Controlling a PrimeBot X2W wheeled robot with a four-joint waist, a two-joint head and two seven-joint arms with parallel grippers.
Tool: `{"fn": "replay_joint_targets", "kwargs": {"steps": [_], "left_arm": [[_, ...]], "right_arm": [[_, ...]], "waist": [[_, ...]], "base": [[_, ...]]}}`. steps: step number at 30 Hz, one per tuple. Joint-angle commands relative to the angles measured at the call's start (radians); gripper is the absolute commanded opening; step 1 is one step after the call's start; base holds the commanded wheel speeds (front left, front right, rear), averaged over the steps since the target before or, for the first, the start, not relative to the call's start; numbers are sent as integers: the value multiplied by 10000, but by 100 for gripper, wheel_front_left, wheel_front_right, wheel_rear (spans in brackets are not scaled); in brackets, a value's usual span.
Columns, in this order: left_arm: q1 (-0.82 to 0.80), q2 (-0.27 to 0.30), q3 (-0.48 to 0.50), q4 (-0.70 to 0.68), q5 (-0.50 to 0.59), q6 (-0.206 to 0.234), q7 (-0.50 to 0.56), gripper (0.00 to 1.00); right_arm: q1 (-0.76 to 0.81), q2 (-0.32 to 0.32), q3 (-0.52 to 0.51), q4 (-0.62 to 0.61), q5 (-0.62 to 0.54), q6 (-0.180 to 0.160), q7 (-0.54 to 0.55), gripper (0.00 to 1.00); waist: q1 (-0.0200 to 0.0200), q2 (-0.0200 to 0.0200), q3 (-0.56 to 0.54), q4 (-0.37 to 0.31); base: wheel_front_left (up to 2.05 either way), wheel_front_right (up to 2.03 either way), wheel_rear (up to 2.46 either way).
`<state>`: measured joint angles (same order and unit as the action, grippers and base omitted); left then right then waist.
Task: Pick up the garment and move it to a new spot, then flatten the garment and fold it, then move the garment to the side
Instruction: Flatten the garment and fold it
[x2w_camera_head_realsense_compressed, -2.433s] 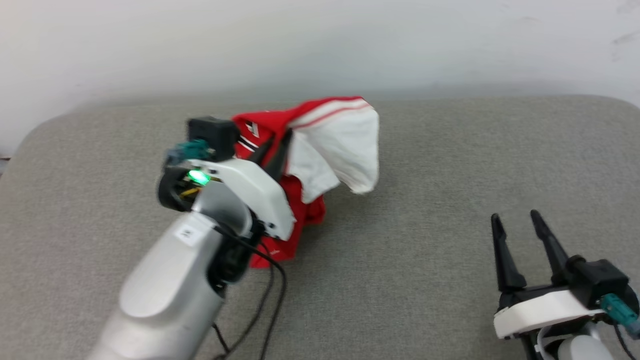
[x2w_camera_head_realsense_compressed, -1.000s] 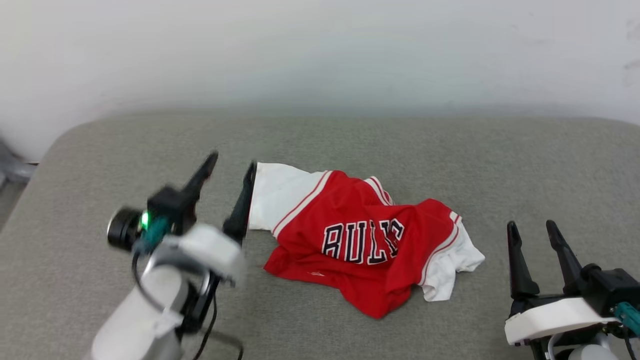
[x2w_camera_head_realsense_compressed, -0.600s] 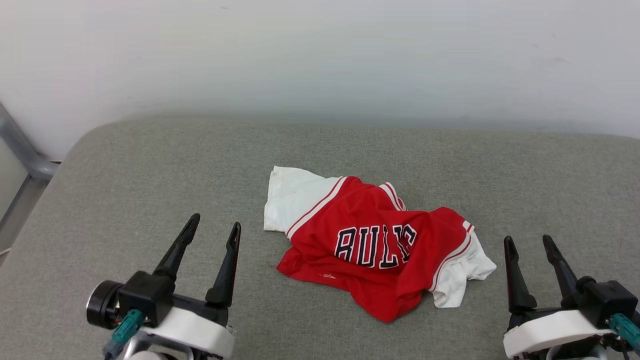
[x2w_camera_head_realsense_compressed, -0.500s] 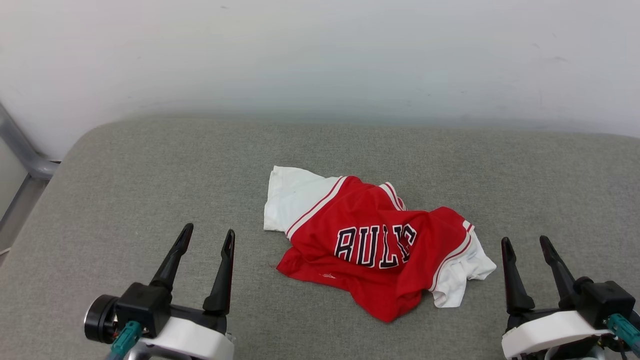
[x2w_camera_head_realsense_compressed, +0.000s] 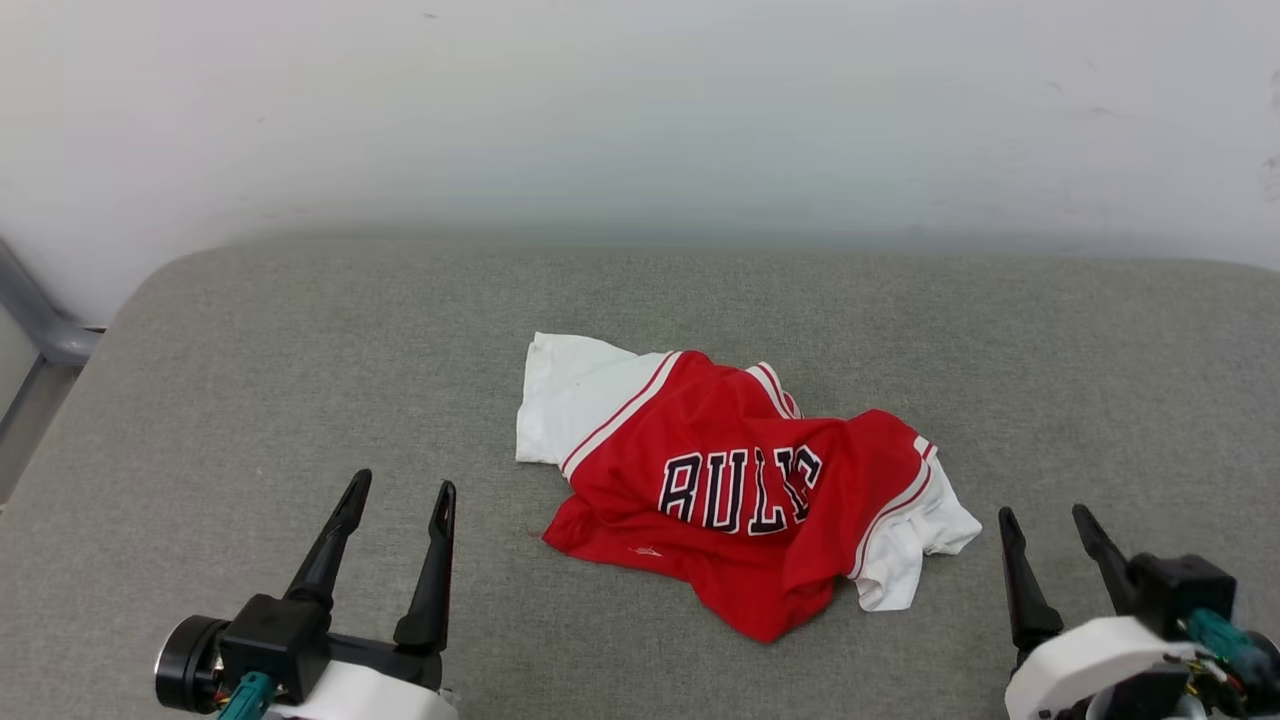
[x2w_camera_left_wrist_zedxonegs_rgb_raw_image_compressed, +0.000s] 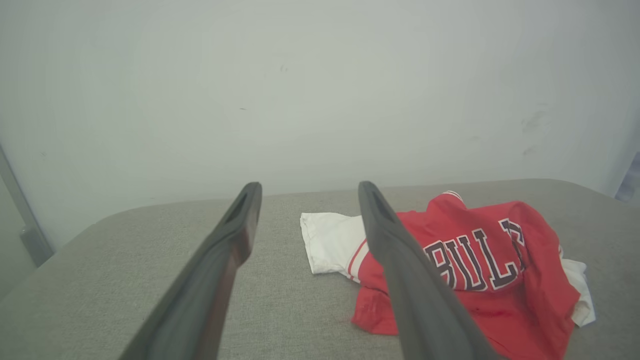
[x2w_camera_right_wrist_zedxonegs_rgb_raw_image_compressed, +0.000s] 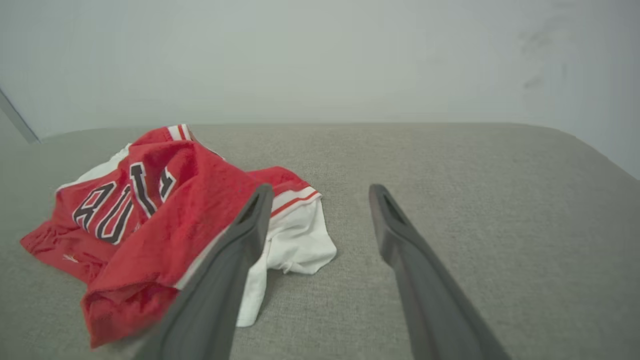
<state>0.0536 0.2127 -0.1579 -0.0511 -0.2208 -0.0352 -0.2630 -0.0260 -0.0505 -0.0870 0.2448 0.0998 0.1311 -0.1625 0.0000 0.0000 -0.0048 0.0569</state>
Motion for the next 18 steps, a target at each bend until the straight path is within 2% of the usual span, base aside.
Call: {"fn": "replay_joint_targets", "kwargs": {"steps": [1, 5, 13, 18], "left_arm": [[76, -47, 31, 20, 91, -46, -26, 100], [23, -281, 114, 131, 247, -250, -26, 100], [-289, -589, 227, 301, 576, -542, -26, 100], [-518, -778, 244, 335, 782, -666, -26, 100]], "right_arm": [[-232, 7, -34, 29, -171, -7, 256, 100], [-812, 7, -154, -1, -352, -7, 2076, 100], [-1878, -78, -527, -494, -324, -7, 7572, 100], [-2187, -192, -856, -1033, 59, -7, 10005, 100]], "waist": [[0, 0, 61, 24], [0, 0, 322, 164], [0, 0, 950, 623], [0, 0, 1348, 1002]], "base": [[0, 0, 0], [0, 0, 0], [0, 0, 0], [0, 0, 0]]}}
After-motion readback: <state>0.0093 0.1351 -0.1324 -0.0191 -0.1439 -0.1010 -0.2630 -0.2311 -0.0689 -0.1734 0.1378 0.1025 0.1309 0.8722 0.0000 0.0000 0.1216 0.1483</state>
